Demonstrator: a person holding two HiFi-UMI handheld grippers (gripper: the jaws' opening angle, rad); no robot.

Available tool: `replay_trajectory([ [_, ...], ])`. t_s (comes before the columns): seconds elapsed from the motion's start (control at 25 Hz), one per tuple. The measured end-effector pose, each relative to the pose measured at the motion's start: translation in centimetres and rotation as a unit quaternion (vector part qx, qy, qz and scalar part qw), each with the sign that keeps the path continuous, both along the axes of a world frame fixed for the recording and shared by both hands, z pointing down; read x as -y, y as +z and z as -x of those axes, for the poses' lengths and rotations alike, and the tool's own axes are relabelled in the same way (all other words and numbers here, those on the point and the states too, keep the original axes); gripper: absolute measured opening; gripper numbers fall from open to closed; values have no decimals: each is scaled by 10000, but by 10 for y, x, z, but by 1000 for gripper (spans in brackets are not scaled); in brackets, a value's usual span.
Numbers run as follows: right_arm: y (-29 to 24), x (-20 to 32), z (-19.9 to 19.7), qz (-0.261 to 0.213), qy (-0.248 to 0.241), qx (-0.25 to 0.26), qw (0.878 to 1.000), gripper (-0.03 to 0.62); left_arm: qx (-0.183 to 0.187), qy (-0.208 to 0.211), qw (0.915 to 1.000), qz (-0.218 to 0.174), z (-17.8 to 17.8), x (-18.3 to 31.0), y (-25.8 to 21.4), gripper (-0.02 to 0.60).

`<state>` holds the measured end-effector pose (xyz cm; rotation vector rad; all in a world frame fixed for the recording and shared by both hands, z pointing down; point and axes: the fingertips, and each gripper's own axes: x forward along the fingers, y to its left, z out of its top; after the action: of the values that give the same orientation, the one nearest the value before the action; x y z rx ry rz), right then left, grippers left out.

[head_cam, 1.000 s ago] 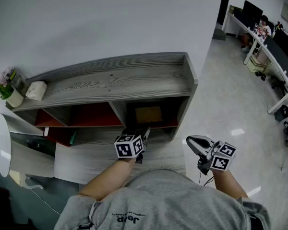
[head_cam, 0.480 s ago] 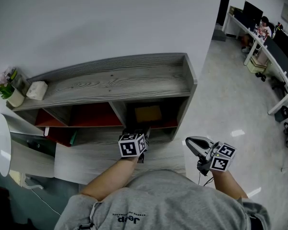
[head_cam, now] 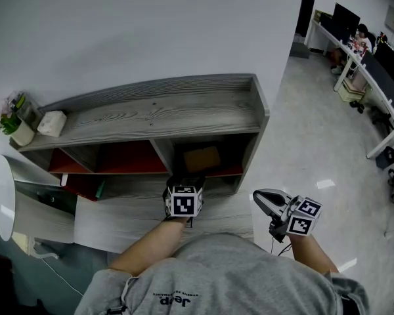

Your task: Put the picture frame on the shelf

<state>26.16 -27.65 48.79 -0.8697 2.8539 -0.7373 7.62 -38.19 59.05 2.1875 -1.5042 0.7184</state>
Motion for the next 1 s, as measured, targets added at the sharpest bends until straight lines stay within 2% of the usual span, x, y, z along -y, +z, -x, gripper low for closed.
replay_trajectory([
  [0.12,0,-1,0,2,-1,10,10000,17,764,227,9962,-352,3,-3,1,348],
  [0.2,0,-1,0,0,-9,6,10000,17,946,258,9938,-516,6,-6,2,350],
  [0.36,-1,1,0,-23,9,-11,10000,17,365,253,9972,-604,9,-10,-2,350],
  [0.56,-4,3,0,-71,24,-32,10000,17,-291,396,9953,-838,14,-20,-19,317],
  [0.8,-4,8,-2,-93,115,-126,9998,17,-535,756,9868,-1326,22,-39,-47,221],
  [1.0,-2,18,3,-200,194,-329,9991,17,-720,1010,9773,-1715,25,-49,-64,71],
])
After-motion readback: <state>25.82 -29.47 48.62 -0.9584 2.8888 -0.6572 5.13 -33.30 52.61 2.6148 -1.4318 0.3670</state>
